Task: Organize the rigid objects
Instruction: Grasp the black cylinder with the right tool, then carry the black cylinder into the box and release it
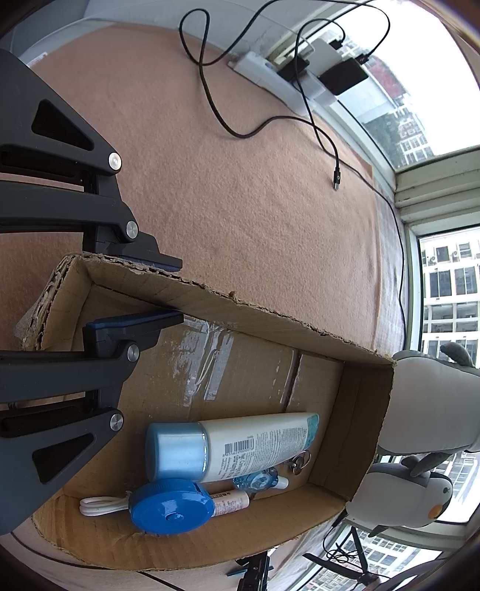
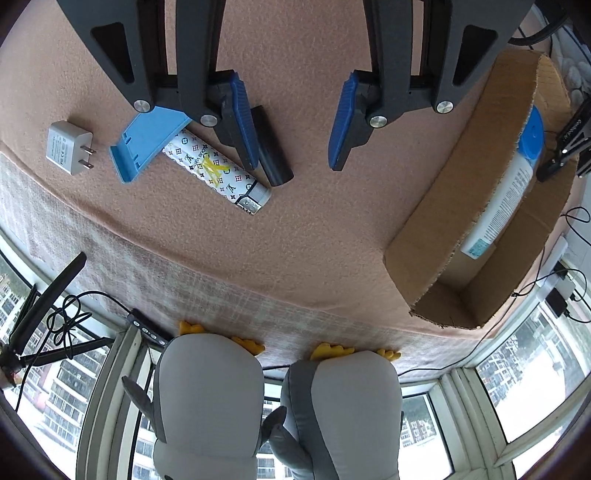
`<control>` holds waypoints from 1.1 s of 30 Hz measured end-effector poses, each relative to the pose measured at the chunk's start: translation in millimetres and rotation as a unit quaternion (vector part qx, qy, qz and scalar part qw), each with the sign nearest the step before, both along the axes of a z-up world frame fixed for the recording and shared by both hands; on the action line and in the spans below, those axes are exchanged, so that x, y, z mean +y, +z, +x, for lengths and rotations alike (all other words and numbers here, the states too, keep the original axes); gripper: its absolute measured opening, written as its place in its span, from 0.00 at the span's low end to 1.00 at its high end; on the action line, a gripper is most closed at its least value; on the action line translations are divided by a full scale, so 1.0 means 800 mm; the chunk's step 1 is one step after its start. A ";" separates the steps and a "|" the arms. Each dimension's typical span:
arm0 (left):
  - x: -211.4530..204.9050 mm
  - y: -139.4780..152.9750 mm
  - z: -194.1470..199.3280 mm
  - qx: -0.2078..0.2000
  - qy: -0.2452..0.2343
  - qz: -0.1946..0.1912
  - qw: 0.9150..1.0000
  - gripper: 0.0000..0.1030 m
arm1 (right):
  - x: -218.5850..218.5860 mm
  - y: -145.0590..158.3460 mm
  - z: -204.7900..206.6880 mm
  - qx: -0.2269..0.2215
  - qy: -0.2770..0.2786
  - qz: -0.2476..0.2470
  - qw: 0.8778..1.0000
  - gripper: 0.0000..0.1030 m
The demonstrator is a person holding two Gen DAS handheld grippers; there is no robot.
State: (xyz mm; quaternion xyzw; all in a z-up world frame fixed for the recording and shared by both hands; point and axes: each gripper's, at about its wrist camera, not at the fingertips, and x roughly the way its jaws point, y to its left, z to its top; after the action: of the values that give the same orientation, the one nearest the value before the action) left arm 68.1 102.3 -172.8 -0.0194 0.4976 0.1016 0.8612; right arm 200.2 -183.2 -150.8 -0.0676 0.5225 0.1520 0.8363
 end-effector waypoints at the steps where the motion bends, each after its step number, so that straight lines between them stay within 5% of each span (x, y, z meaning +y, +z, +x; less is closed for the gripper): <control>1: 0.000 0.000 0.000 0.000 0.000 0.000 1.000 0.19 | 0.000 -0.003 0.002 0.003 0.000 -0.002 1.000 0.33; 11: 0.000 0.000 0.000 0.000 0.000 0.000 1.000 0.19 | -0.001 -0.022 0.010 0.023 -0.003 -0.023 0.999 0.15; 19: 0.003 0.000 -0.001 -0.002 0.001 -0.002 1.000 0.19 | 0.001 -0.020 0.001 0.018 -0.014 -0.019 1.000 0.14; 33: 0.003 -0.001 -0.001 -0.003 0.001 -0.002 1.000 0.19 | 0.067 0.065 -0.033 -0.041 0.029 0.030 0.998 0.14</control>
State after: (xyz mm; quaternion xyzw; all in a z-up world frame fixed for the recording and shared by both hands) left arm 66.9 104.7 -173.3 -0.0217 0.4955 0.1017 0.8624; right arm 174.2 -129.9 -99.1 -0.0639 0.4804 0.1885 0.8541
